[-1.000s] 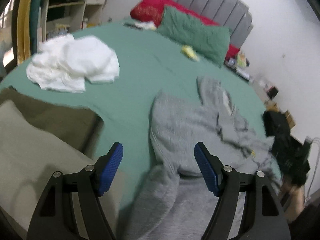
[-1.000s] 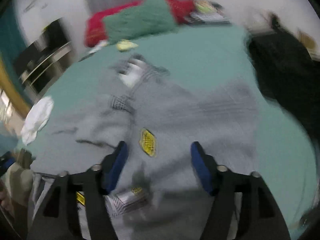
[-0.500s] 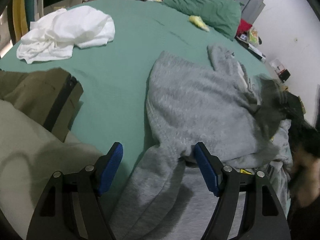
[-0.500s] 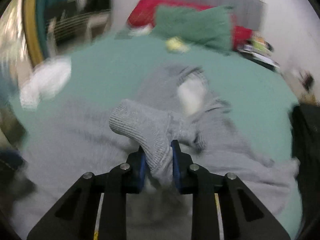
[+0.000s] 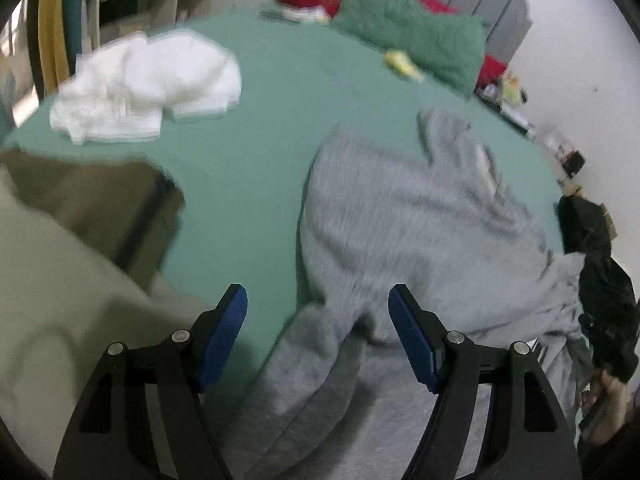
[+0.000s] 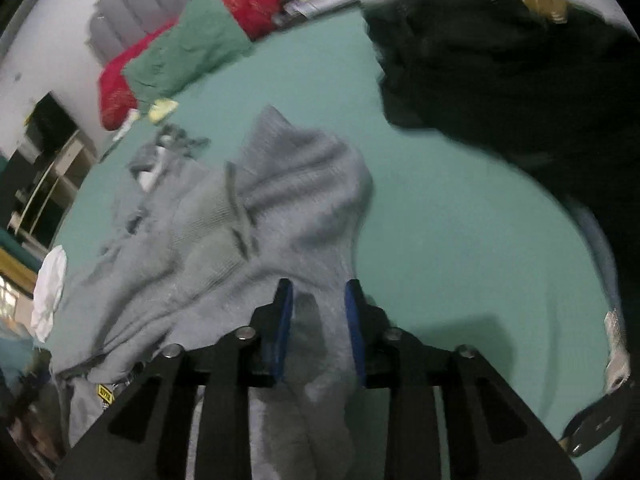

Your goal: Fold large clothes

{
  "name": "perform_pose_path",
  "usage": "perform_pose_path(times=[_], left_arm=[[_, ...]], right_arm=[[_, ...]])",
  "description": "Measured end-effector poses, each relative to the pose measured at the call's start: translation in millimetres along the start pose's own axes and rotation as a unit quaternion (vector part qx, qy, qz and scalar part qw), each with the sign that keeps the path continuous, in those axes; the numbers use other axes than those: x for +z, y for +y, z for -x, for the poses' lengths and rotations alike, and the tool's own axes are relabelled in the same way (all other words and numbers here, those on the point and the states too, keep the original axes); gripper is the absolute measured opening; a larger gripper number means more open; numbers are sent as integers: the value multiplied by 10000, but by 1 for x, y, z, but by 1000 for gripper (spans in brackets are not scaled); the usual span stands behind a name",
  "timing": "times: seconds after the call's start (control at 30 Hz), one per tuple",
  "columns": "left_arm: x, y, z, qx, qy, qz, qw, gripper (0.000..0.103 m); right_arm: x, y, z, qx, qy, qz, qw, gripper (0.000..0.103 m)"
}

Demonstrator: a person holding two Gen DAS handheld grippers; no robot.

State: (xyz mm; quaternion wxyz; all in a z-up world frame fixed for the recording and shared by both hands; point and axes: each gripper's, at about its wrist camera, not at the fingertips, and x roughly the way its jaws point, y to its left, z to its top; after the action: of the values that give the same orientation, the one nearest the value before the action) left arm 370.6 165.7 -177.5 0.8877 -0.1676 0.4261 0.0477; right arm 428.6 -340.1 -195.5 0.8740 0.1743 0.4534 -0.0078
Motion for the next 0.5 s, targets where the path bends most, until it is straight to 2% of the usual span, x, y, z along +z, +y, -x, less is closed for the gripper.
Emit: perform_pose_path(times=[0.03, 0.07, 0.1, 0.17, 0.3, 0.4, 0.5], left_arm=[[2, -2, 4, 43, -100, -74, 9999, 77], [5, -2, 7, 86, -154, -113, 9998, 77], [8, -3, 10, 98, -182, -118, 9997, 77], [11, -2, 10, 78, -170, -125, 9997, 77], [16, 2, 3, 340, -175, -214, 9990, 77], [19, 13, 0, 414, -137, -157, 9989, 77], [20, 22, -1, 463, -153, -82, 9988, 77]], right_arm=[[5, 9, 6, 12, -177, 243, 9995, 48], [10, 20, 9, 22, -360, 539, 9979, 64], [13, 39, 14, 52, -490, 793, 9956, 76], [26, 69, 9, 244, -574, 1307, 9895, 78], [52, 125, -16, 174, -378, 2097, 9769, 78], [77, 155, -45, 242, -285, 2447, 9689, 78], [110, 177, -77, 350, -117, 2512, 9672, 78]])
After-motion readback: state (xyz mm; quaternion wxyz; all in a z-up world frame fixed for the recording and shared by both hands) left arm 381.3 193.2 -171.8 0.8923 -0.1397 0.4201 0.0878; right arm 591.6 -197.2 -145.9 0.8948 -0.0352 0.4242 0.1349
